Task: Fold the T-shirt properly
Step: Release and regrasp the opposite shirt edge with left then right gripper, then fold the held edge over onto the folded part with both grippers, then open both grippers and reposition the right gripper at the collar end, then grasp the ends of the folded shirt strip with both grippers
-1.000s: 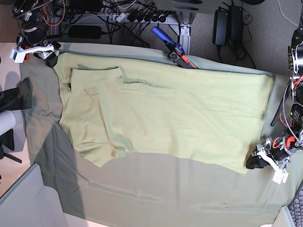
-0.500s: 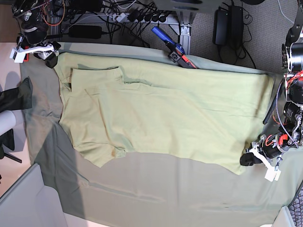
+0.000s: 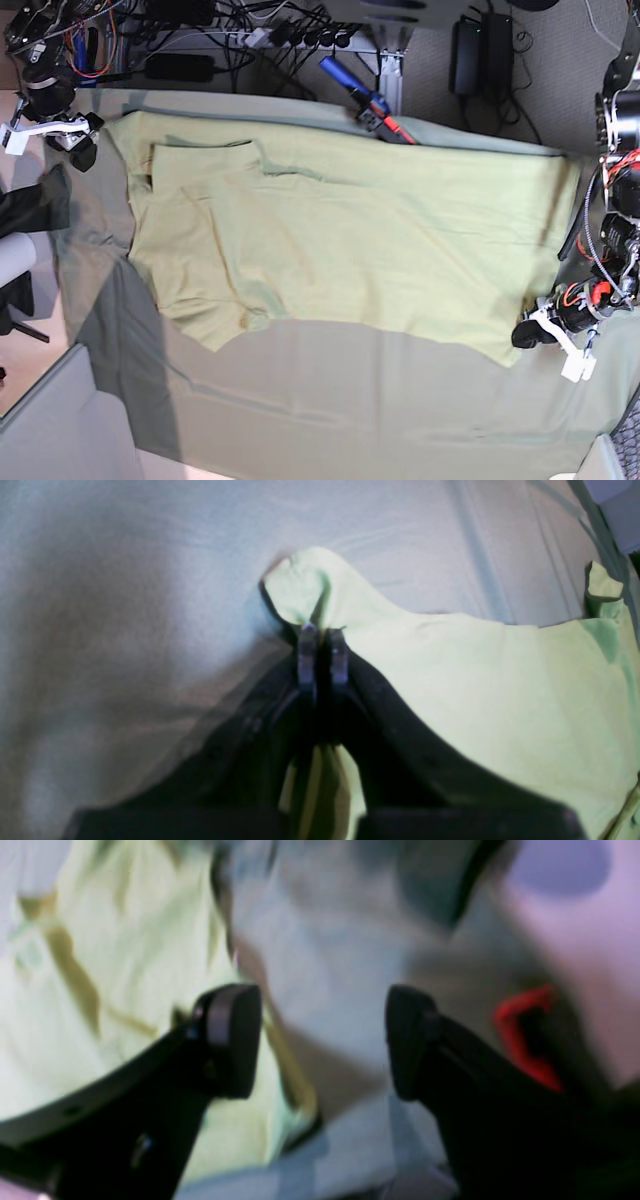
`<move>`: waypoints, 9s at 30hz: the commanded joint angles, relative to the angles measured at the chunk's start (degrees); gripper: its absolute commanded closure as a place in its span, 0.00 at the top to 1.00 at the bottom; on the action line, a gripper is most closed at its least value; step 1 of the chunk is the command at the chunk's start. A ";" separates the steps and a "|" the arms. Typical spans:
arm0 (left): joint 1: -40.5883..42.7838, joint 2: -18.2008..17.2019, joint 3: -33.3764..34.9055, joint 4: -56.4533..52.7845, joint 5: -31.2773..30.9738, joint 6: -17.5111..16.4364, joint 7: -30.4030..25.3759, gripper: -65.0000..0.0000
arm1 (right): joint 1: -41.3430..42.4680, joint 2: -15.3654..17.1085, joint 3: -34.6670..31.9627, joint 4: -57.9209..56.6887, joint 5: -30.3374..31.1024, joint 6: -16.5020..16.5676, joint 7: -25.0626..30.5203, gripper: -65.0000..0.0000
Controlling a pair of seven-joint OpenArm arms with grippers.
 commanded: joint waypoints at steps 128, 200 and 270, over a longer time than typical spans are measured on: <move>23.39 -16.17 -0.17 30.75 -24.94 -1.74 22.95 0.39 | 25.29 11.02 -31.04 -14.67 -14.01 3.26 11.82 0.67; 30.23 -16.68 -6.40 30.75 -30.93 -1.74 25.05 0.49 | 0.48 1.84 -23.98 5.31 -5.77 3.28 0.74 0.55; 30.58 -8.11 -6.29 30.75 -27.78 -1.74 23.08 0.00 | 0.87 -0.02 -23.80 11.52 -5.97 3.28 2.43 0.59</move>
